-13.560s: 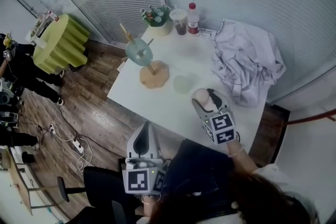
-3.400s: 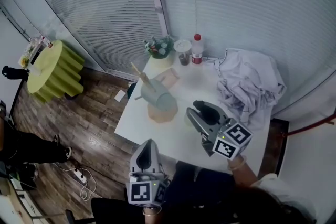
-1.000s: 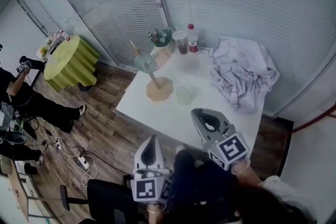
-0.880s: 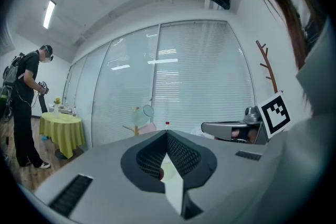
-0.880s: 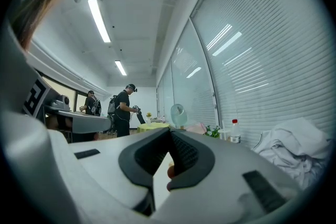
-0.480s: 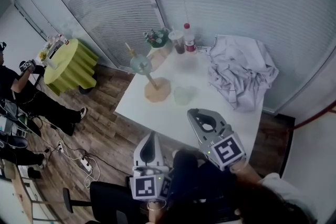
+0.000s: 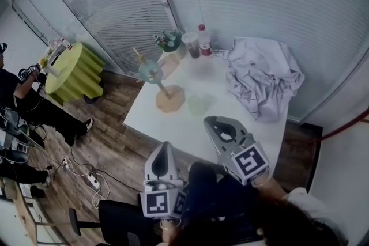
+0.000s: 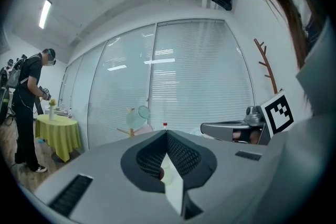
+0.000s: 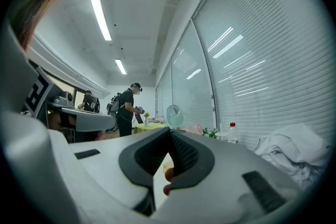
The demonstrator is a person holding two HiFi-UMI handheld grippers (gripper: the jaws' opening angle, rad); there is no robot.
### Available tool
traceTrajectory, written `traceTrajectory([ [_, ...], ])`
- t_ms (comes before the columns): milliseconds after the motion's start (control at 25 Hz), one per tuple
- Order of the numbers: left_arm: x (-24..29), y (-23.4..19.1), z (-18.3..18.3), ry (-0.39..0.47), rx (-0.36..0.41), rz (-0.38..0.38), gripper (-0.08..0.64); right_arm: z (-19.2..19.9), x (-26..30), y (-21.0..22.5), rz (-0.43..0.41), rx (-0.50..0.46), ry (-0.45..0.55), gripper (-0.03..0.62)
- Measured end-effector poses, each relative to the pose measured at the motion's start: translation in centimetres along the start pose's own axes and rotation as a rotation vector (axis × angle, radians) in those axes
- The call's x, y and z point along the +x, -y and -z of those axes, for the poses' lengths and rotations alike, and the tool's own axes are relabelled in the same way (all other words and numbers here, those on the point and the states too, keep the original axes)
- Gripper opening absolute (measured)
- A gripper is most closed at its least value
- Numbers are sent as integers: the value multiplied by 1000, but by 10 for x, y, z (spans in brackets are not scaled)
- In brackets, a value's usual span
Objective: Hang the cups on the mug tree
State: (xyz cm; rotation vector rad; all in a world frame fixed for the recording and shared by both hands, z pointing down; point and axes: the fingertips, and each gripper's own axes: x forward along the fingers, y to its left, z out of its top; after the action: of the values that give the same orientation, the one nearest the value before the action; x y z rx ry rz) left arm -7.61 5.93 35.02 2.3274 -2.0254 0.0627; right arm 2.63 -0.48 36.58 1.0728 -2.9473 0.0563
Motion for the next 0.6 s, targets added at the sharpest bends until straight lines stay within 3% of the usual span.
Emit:
traceTrajectory([
  [600,5,-16,5,-4,-34,6,3,8,20,-3,4,-29,-10,-2],
])
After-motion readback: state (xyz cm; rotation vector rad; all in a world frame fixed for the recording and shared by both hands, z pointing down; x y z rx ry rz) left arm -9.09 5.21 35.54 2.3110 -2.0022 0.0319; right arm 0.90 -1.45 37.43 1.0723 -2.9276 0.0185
